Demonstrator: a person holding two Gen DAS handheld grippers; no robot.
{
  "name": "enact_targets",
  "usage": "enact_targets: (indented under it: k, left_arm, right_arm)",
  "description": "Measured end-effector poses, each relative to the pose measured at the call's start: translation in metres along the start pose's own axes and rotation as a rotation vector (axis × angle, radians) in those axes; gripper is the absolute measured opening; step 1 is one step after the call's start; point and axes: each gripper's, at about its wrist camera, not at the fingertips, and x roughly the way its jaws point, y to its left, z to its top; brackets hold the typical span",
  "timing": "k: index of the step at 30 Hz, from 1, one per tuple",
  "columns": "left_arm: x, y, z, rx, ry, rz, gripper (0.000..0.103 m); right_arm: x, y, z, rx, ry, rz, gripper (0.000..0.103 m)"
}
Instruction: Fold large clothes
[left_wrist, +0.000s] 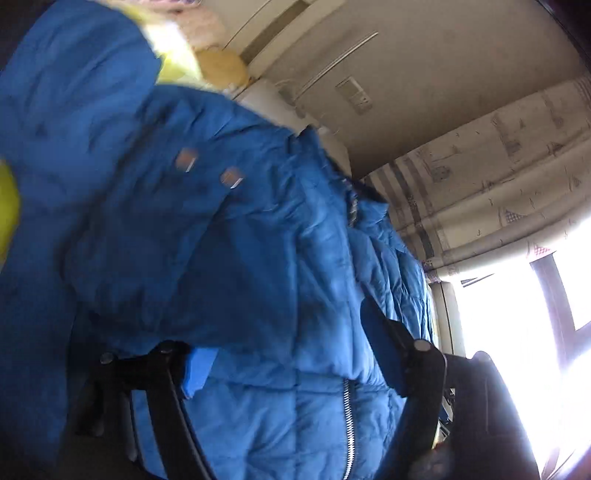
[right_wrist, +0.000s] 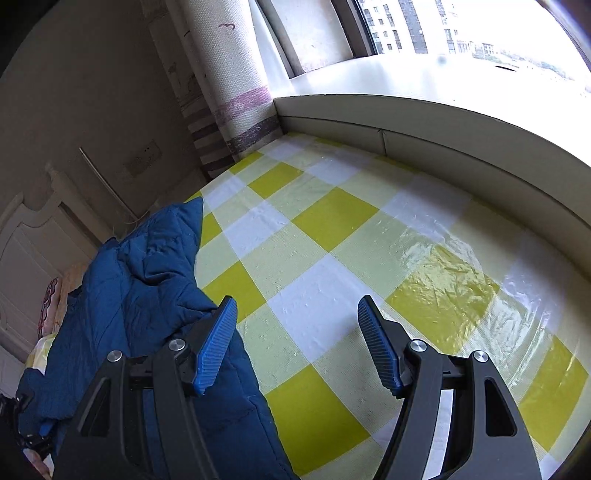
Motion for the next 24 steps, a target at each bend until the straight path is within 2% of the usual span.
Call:
enact_targets:
  k: [4,6,7,8,9,11,13,15,16,17,18,20,21,22,23,24]
  left_arm:
    - [0.0,0.004,-0.002,-0.005,-0.038,-0.033,0.072]
    - [0.004,0.009,0.002,-0.024,-0.061,-0.063,0.066]
    - [0.003,0.013,0.003,-0.022,-0.077,-0.059,0.041]
    - [0.003,0.017,0.005,-0.001,-0.071,-0.048,0.02]
    - [-0.003,0.022,0.006,0.023,-0.071,-0.038,0.019]
    - [-0.01,0.006,0.0,0.13,-0.12,0.021,0.014]
    - [-0.021,-0.024,-0.009,0.307,-0.197,0.09,0.014]
    - [-0.018,-0.035,-0.011,0.374,-0.208,0.164,0.017]
    - [-0.01,-0.031,-0.01,0.351,-0.186,0.215,0.025]
    - [-0.004,-0.024,-0.006,0.316,-0.168,0.244,0.046]
    - [0.0,-0.015,-0.001,0.256,-0.15,0.289,0.059]
    - [-0.012,-0.001,0.006,0.153,-0.183,0.279,0.065]
    - [-0.025,0.0,0.006,0.124,-0.264,0.336,0.067]
    - [-0.039,-0.002,0.004,0.112,-0.364,0.392,0.074]
    - [-0.057,-0.006,-0.001,0.109,-0.489,0.425,0.085]
    - [-0.071,-0.011,-0.006,0.127,-0.589,0.418,0.088]
  right_arm:
    - [0.001,-0.001,-0.001,-0.001,0.001,-0.009,0.067]
    - [0.002,-0.001,-0.001,-0.004,0.003,-0.013,0.067]
    - [0.002,0.0,-0.001,-0.008,0.005,-0.014,0.067]
    - [0.003,0.001,-0.002,-0.012,0.007,-0.015,0.067]
    - [0.003,0.001,-0.002,-0.016,0.009,-0.017,0.067]
    - [0.004,0.002,-0.002,-0.028,0.004,-0.022,0.067]
    - [0.004,0.003,-0.002,-0.031,0.004,-0.023,0.067]
    - [0.005,0.003,-0.002,-0.031,0.006,-0.024,0.067]
    - [0.005,0.003,-0.002,-0.032,0.009,-0.025,0.067]
    - [0.005,0.003,-0.003,-0.033,0.011,-0.027,0.067]
    - [0.005,0.003,-0.003,-0.034,0.011,-0.028,0.067]
    - [0.005,0.003,-0.004,-0.036,0.009,-0.028,0.067]
    - [0.004,0.003,-0.004,-0.037,0.008,-0.028,0.067]
    - [0.004,0.003,-0.004,-0.037,0.008,-0.029,0.067]
    - [0.005,0.003,-0.004,-0.038,0.008,-0.03,0.067]
    - [0.005,0.003,-0.003,-0.04,0.009,-0.033,0.067]
